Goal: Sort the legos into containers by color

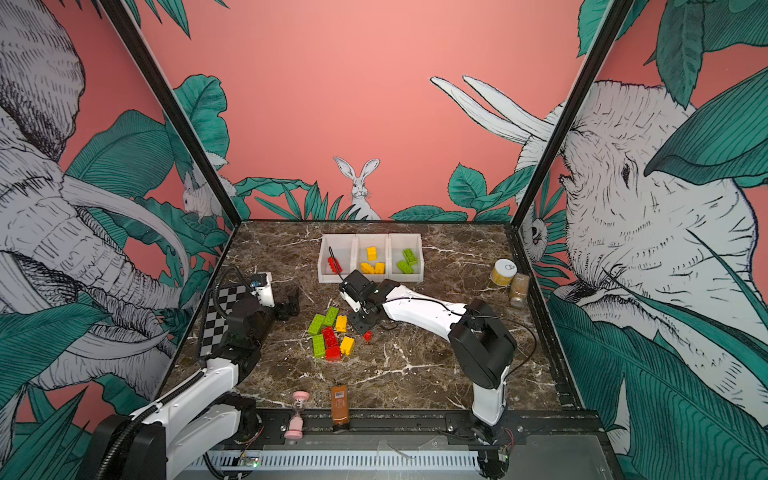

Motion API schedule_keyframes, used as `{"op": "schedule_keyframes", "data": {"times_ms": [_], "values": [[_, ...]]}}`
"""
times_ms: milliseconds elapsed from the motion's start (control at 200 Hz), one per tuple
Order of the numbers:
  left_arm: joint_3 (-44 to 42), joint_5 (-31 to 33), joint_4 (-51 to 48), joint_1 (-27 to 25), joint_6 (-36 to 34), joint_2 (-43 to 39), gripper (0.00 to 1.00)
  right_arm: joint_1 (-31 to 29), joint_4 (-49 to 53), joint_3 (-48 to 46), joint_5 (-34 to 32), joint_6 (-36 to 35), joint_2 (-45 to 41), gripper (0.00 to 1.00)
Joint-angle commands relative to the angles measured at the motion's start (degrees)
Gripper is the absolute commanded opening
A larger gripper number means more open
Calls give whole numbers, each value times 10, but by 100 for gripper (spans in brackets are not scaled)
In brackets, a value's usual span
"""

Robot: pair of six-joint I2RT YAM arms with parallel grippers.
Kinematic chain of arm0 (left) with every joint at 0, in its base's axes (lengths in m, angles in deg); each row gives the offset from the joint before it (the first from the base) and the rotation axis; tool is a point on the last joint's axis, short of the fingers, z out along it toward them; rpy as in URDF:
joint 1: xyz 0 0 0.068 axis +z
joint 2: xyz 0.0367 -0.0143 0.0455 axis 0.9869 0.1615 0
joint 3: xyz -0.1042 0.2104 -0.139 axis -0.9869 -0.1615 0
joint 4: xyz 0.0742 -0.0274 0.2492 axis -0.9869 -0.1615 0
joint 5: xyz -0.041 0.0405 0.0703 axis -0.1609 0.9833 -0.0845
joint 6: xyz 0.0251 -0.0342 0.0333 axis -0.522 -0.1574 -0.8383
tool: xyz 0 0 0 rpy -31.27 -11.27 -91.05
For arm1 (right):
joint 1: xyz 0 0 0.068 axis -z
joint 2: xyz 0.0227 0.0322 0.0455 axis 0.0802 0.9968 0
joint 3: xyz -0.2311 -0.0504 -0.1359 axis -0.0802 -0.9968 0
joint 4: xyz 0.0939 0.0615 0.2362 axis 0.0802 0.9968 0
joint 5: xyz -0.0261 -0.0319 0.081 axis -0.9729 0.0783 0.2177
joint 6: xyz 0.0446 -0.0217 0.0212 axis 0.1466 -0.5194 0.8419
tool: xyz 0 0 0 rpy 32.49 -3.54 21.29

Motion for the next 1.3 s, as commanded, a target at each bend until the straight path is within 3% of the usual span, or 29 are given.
{"op": "schedule_keyframes", "data": {"times_ms": [0, 485, 810, 1290], "values": [[-1, -1, 9, -3, 5, -13, 98, -2, -5, 7, -8, 9, 10, 39], [-3, 4, 4, -3, 4, -26, 98, -9, -25, 7, -17, 28, 14, 22], [-4, 8, 0, -3, 3, -31, 98, -8, -46, 1, -25, 36, -27, 12], [-4, 9, 0, -3, 3, -32, 98, 20, -61, 148, -22, -8, 10, 6]]}}
